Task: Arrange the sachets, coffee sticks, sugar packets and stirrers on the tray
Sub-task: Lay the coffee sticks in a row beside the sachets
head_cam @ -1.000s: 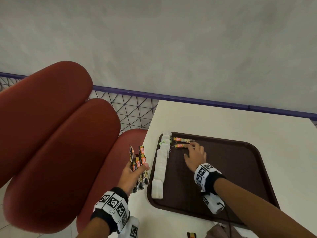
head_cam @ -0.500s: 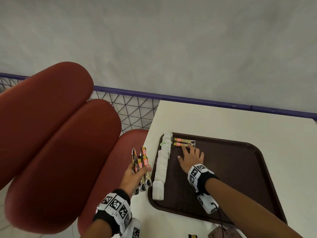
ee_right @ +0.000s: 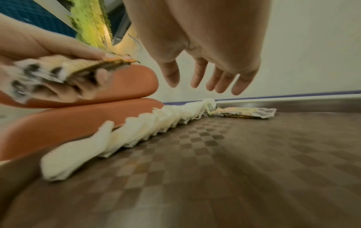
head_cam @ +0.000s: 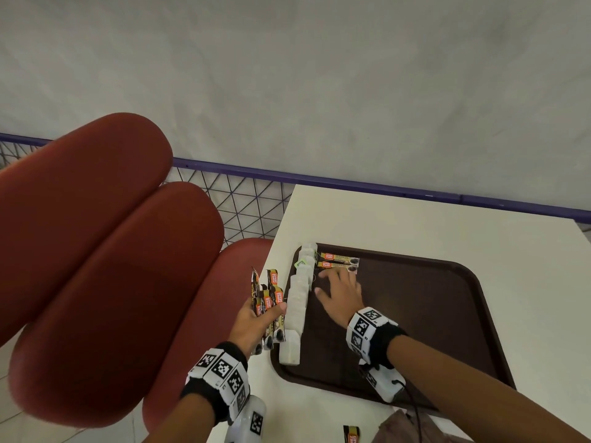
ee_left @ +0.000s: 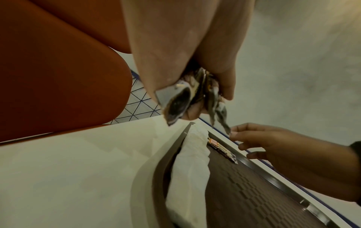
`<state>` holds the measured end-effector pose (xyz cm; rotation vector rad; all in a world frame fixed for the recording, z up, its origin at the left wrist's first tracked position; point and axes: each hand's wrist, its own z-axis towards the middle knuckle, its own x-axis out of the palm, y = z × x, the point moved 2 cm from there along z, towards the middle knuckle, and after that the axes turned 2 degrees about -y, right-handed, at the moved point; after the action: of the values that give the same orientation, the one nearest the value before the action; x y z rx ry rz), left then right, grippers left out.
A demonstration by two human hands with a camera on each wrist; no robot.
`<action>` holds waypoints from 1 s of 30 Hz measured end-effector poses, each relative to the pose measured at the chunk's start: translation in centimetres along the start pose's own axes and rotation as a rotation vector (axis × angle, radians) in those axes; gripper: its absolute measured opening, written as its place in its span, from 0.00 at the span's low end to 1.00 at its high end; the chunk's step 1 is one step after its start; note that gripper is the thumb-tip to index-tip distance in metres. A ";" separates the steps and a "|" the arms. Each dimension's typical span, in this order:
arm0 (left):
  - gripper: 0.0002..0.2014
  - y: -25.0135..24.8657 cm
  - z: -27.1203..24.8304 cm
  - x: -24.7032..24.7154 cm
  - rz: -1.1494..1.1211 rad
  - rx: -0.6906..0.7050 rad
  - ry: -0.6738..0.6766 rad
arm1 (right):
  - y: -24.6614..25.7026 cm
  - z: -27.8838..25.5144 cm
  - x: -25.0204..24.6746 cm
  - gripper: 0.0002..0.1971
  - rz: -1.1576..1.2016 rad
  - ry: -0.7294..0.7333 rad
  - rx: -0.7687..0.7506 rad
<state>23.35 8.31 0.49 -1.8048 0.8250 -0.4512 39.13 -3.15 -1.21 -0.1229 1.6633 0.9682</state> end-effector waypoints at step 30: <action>0.08 -0.6 -1.7 1.5 0.037 -0.014 0.098 | -3.9 -1.9 -4.7 0.11 0.564 0.066 0.265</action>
<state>23.45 6.23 1.60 -1.7889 0.9298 -0.5145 41.45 -8.82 0.77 0.5229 1.9143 1.1483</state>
